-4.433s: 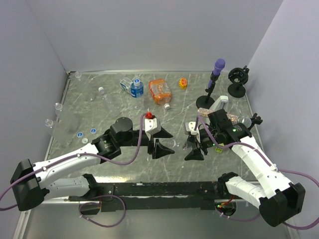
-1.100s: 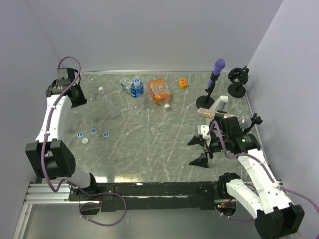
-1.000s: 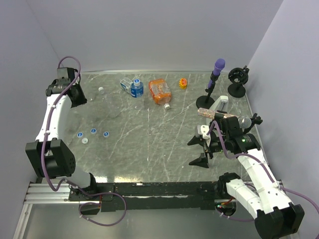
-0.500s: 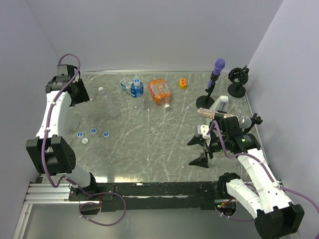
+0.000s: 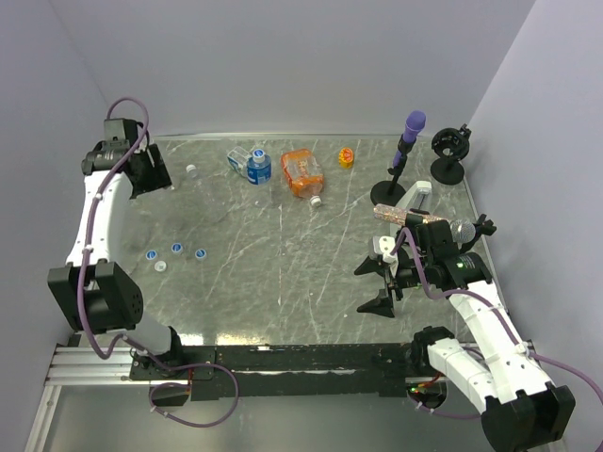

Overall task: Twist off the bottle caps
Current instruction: Place the plastic bottle at the center of the board, then reset both arms

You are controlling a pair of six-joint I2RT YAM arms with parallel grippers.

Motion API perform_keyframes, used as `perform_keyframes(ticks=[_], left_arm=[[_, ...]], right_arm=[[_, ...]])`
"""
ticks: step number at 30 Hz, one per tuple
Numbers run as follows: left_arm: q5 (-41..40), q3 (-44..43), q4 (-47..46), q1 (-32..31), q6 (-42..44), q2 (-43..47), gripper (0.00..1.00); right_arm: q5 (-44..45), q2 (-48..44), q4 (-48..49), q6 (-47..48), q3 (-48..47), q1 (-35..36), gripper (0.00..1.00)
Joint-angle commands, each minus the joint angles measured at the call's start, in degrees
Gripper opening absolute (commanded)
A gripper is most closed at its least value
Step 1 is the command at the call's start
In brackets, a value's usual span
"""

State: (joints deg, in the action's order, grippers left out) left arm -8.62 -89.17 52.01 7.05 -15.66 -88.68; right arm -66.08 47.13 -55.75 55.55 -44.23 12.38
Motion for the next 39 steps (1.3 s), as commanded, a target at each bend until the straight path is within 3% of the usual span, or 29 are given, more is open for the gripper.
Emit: perform_keyframes(ticks=[1, 7, 11, 17, 21, 24, 28, 34, 39], left_arm=[[3.6, -4.79, 0.2, -0.1, 0.81, 8.16, 0.82], [12.47, -0.67, -3.66, -0.63, -1.73, 18.62, 0.95], [17.15, 2.42, -6.22, -3.43, -6.57, 23.9, 0.97], [-2.34, 0.83, -4.28, -29.77, -11.4, 24.35, 0.97], [-8.95, 4.52, -5.86, -40.6, -12.9, 26.54, 0.97], [-6.24, 8.56, -10.86, -41.68, -11.94, 30.66, 0.97], [-4.03, 13.22, -17.19, -41.77, -10.71, 37.95, 0.97], [-3.07, 24.2, -28.88, -41.68, -12.81, 54.03, 0.97], [-2.19, 26.15, -27.84, -41.59, -14.66, 58.01, 0.97]], right_arm=[[-2.65, -0.64, 0.64, 1.67, -0.25, -0.52, 0.99], [-2.3, -0.91, -1.98, 0.87, -2.52, -0.87, 0.99], [1.04, 1.29, -10.25, 2.64, -12.61, -0.87, 0.99], [7.27, 3.05, -6.93, -13.68, -27.47, -0.87, 0.99], [7.72, 7.43, -6.66, -22.55, -37.14, -6.92, 0.99], [11.58, 9.81, 0.09, -35.91, -41.36, -10.79, 0.99], [13.6, 10.61, 4.5, -42.53, -45.15, -15.45, 0.99], [20.81, 9.21, 9.15, -46.93, -43.76, -16.42, 0.99], [19.85, 6.31, 10.48, -42.37, -40.25, -16.51, 0.99]])
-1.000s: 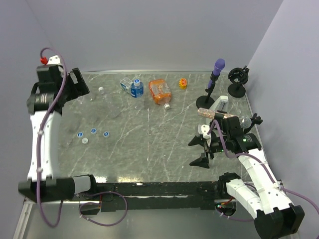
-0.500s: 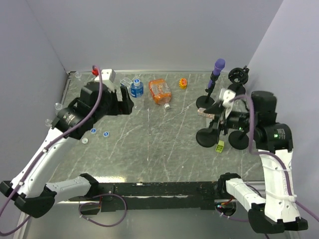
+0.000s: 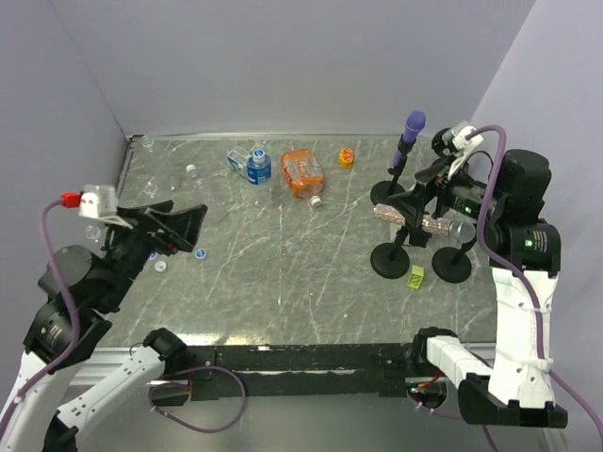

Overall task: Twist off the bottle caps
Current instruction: Reset both arms

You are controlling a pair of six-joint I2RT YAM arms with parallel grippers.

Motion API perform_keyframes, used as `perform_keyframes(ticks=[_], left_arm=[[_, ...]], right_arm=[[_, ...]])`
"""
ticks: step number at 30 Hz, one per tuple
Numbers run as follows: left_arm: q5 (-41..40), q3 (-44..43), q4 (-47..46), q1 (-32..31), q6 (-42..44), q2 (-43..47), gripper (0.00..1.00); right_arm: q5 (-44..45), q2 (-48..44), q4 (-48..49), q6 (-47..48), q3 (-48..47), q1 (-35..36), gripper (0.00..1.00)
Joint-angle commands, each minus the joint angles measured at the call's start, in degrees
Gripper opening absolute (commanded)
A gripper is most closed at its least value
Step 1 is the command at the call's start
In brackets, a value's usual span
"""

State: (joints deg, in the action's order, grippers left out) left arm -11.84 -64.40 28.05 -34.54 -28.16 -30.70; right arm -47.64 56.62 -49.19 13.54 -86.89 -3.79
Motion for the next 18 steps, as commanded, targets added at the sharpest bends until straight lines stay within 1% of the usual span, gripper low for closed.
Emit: perform_keyframes(ticks=[1, 7, 11, 13, 15, 18], left_arm=[[1.37, 1.3, -3.19, -0.08, -2.25, -0.15, 0.97], [2.7, -1.25, 1.03, -0.08, -2.34, -3.22, 0.97], [2.87, -2.75, 1.74, -0.17, -2.34, -5.07, 0.97], [2.96, -3.1, 1.92, -0.17, -2.25, -5.86, 0.97], [2.78, -3.36, 2.27, -0.08, -2.25, -6.48, 0.97], [2.87, -2.93, 2.1, -0.17, -2.42, -6.48, 0.97]], right_arm=[[1.49, -3.7, 4.45, -0.27, 3.13, -0.34, 0.99], [6.05, -9.5, 9.54, -3.6, 8.84, -0.34, 0.99], [15.27, -11.44, 12.44, -10.1, 10.86, -0.34, 0.99], [19.5, -12.23, 13.59, -11.43, 11.74, -0.34, 0.99], [20.39, -12.67, 13.68, -11.7, 12.18, -0.34, 0.99], [19.43, -13.64, 14.03, -12.48, 13.15, -0.34, 0.99]])
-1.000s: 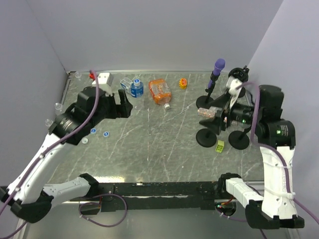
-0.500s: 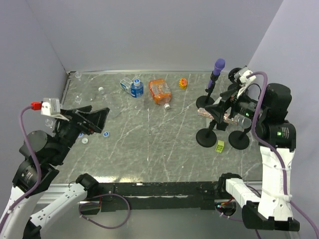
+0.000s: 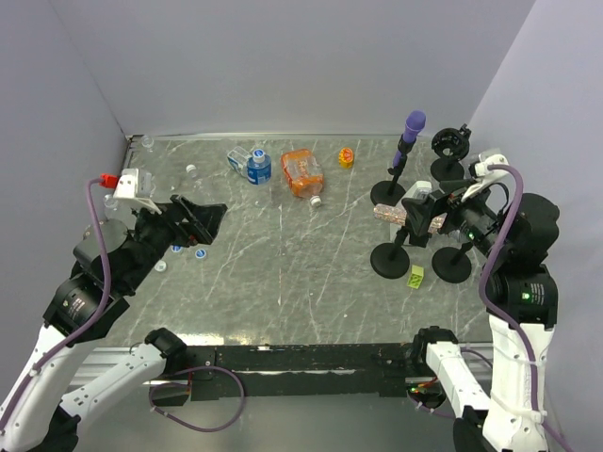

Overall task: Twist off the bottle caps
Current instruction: Reset both arms

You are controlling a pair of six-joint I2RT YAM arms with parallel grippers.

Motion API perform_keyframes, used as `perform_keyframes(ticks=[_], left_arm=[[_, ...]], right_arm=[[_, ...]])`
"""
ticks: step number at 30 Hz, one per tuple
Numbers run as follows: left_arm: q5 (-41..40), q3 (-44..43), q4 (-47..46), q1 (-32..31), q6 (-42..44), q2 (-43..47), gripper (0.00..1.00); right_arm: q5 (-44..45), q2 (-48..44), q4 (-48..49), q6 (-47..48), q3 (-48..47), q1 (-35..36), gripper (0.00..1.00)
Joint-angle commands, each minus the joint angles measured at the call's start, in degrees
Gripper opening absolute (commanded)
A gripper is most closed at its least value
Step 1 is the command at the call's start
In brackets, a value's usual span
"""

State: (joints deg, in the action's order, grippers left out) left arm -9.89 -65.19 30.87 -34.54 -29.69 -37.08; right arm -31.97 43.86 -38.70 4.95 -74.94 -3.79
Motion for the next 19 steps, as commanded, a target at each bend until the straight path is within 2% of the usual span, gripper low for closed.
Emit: perform_keyframes(ticks=[1, 19], left_arm=[[0.66, -1.87, -0.73, -0.17, -0.89, -0.01, 0.97], [-1.09, -0.73, 0.68, -0.08, 1.13, 0.96, 0.97]], right_arm=[[3.75, -1.14, 3.72, -4.5, 1.46, -0.34, 0.99], [4.55, -2.29, 5.21, -7.85, 4.62, -0.87, 0.99]])
